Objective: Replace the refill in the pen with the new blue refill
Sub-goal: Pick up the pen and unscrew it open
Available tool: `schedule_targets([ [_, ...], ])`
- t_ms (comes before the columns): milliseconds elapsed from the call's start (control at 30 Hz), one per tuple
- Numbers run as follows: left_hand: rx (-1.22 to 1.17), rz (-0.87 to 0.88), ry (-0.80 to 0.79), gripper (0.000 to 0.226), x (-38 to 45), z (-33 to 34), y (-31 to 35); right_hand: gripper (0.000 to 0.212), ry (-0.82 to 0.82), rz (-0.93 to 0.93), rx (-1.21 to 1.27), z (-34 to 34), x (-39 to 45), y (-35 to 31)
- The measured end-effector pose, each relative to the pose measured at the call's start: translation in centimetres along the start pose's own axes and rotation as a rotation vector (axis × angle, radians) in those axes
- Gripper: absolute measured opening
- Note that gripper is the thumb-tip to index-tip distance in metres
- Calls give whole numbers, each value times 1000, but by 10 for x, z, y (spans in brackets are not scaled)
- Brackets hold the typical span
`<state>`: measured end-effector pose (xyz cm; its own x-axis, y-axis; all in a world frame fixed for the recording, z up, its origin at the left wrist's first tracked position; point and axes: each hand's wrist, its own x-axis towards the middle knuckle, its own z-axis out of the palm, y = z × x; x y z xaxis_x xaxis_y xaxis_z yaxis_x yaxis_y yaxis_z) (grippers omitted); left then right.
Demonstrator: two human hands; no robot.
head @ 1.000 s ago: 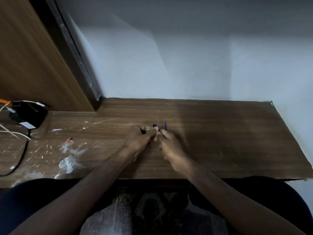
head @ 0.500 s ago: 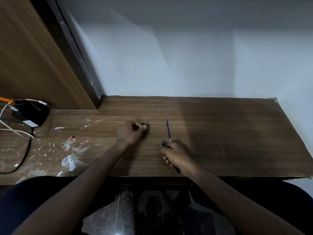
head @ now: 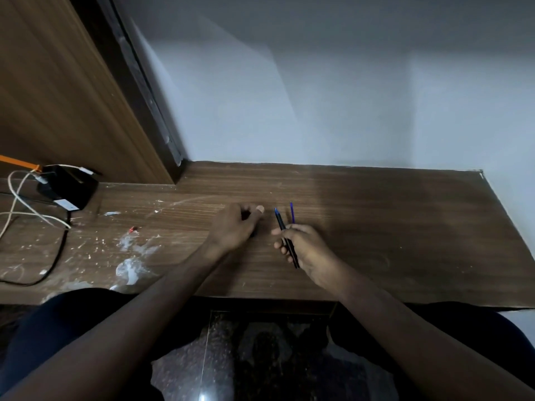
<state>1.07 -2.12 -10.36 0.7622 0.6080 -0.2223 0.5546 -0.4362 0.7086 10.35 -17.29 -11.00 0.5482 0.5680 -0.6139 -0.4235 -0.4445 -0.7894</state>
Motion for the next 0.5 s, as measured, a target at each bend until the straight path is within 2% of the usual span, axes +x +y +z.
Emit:
schedule_targets([
  [100, -33, 121, -126, 36, -23, 4, 4, 25, -80, -86, 1, -5, -8, -9],
  [133, -174, 116, -143, 36, -27, 9, 3, 25, -99, -97, -4, -6, -10, -10],
  [200, -602, -10, -131, 35, -29, 22, 9, 22, -118, -92, -13, -7, -11, -10],
  [267, -855, -108, -135, 30, -21, 30, 17, 19, -134, -73, -30, -3, -10, -9],
  [400, -866, -158, -215, 30, -7, 31, 12, 21, -171, -51, -20, 0, -6, -3],
  [500, -837, -155, -205, 24, -1, 31, 6, 23, -210, -71, -23, -6, -2, -3],
])
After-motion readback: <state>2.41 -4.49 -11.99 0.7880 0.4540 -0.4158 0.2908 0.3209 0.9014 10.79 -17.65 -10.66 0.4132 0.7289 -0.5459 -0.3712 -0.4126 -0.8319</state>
